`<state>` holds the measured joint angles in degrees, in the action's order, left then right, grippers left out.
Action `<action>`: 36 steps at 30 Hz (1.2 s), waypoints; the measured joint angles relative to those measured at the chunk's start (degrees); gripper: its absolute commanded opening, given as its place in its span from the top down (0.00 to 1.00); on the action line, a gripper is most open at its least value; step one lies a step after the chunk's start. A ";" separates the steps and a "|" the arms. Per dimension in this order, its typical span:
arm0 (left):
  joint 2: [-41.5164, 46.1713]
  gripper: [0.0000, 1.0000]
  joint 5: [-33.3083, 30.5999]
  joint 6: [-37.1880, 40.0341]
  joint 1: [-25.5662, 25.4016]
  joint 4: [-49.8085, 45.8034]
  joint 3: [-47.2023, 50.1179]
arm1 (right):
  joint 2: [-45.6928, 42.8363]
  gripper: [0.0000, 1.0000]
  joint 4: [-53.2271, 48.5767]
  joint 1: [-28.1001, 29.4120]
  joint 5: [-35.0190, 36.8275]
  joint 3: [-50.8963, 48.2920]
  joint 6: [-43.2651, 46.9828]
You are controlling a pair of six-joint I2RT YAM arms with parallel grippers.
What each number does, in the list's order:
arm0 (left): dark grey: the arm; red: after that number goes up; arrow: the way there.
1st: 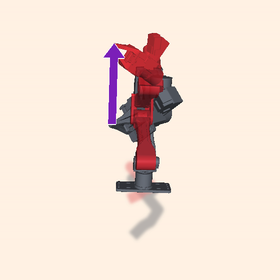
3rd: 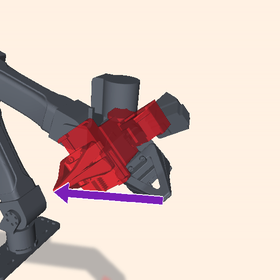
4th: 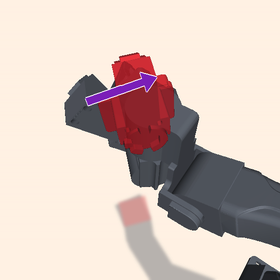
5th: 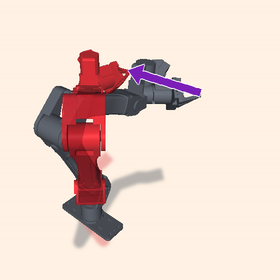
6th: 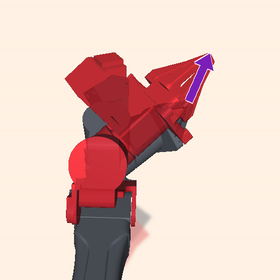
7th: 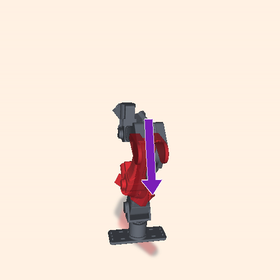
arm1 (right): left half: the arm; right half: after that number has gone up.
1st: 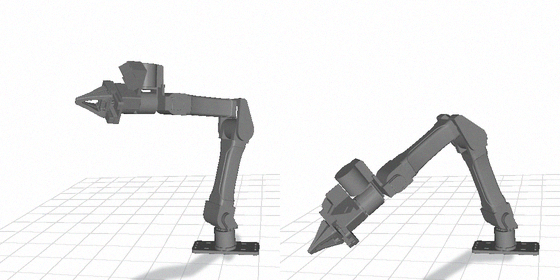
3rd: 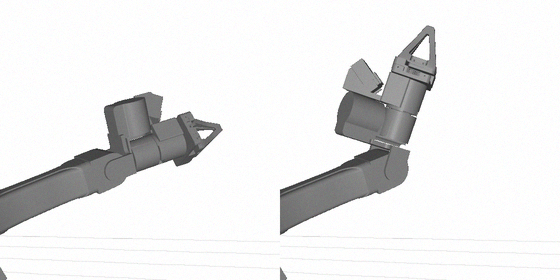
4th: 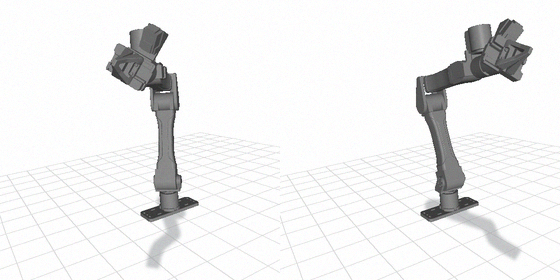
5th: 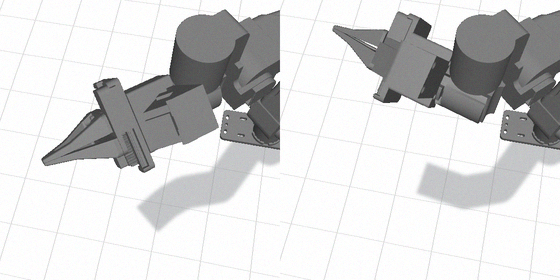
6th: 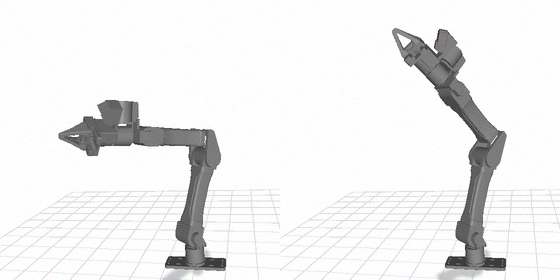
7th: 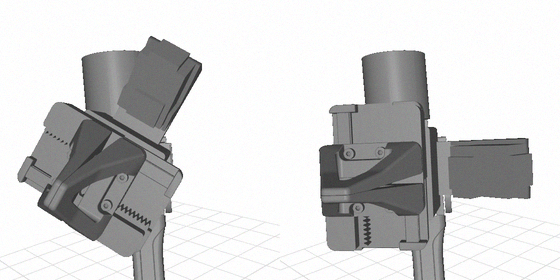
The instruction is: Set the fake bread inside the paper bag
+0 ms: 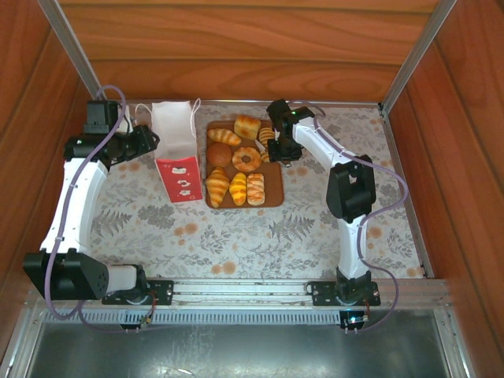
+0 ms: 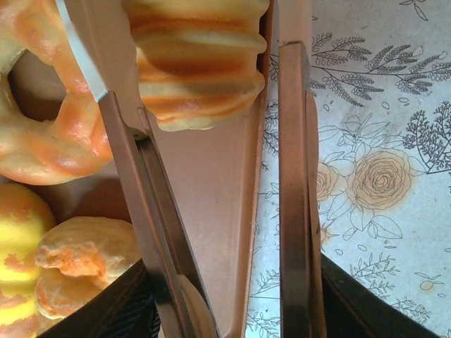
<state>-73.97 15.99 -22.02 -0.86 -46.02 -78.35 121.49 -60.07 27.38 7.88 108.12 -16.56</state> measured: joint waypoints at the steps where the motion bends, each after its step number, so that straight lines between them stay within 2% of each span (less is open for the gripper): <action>1: 0.52 0.34 -0.48 0.26 0.00 0.00 0.00 | 0.02 0.48 -0.04 0.00 0.00 0.04 0.00; 8: 5.97 0.24 -3.89 1.46 0.90 0.02 0.00 | 0.72 0.49 -1.07 0.00 -0.09 0.96 -0.04; 12: 9.18 0.22 -6.21 2.23 1.68 0.07 0.00 | 2.03 0.55 -2.49 0.00 -0.48 2.62 -0.37; 16: 12.02 0.22 -6.47 2.73 3.26 0.20 0.00 | 2.56 0.66 -3.39 0.02 -0.96 3.39 -0.70; 18: 12.83 0.23 -3.91 2.58 5.77 0.22 -0.04 | 2.43 0.71 -3.39 0.07 -1.07 3.39 -0.85; 22: 12.76 0.23 5.33 0.70 14.91 0.57 -0.13 | 0.76 0.80 -2.21 0.04 -1.42 1.79 -1.16; 24: 12.26 0.23 9.35 -0.26 18.23 0.94 -0.13 | -1.25 0.81 -1.14 0.04 -1.75 -0.04 -1.42; 27: 11.56 0.23 14.40 -1.25 20.00 1.22 -0.13 | -5.22 0.81 0.72 0.04 -2.21 -3.17 -1.84; 36: 10.34 0.25 24.55 -3.74 20.57 2.97 0.42 | -17.84 0.82 5.46 0.04 -2.78 -8.72 -3.28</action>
<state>-63.64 40.53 -25.76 19.70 -43.05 -77.93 103.66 -54.61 27.42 5.10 99.39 -19.84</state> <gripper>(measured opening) 0.757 0.355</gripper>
